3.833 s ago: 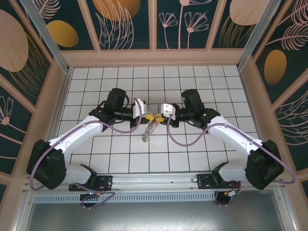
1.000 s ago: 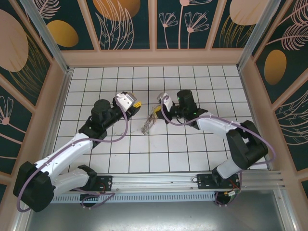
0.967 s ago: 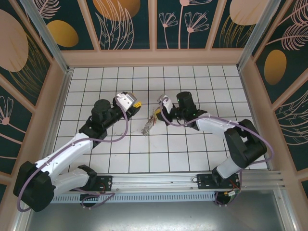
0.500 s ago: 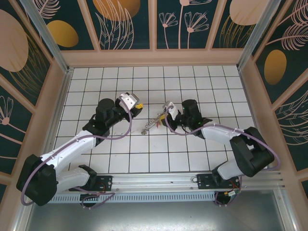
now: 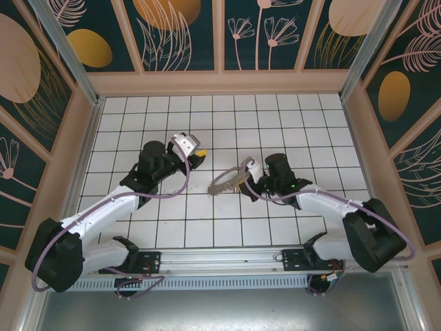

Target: Put the keys on the keyring

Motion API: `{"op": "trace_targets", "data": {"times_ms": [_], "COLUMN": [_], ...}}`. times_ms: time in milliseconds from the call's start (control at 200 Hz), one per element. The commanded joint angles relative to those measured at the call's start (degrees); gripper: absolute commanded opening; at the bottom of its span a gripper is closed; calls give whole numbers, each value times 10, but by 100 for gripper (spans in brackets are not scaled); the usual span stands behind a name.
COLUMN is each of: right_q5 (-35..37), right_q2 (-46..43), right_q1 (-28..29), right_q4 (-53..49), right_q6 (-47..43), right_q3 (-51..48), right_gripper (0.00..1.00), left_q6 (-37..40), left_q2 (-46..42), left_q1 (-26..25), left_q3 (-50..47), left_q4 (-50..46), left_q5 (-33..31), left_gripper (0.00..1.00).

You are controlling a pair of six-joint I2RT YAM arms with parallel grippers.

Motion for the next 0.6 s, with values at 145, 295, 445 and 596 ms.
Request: {"op": "trace_targets", "data": {"times_ms": [145, 295, 445, 596], "right_q5": [20, 96, 66, 61], "right_q2": [-49, -64, -13, 44], "right_q1": [0, -13, -80, -79], "right_q4": [6, -55, -120, -161], "right_q6": [71, 152, 256, 279], "right_q3": [0, 24, 63, 84], "right_gripper": [29, 33, 32, 33], "left_q6": [-29, -72, -177, -230], "left_q2": [0, 9, 60, 147], "left_q1": [1, 1, 1, 1], "left_q3": [-5, -10, 11, 86], "left_q4": [27, 36, 27, -75], "left_q5": [14, 0, -33, -12], "left_gripper": [47, 48, 51, 51]}}
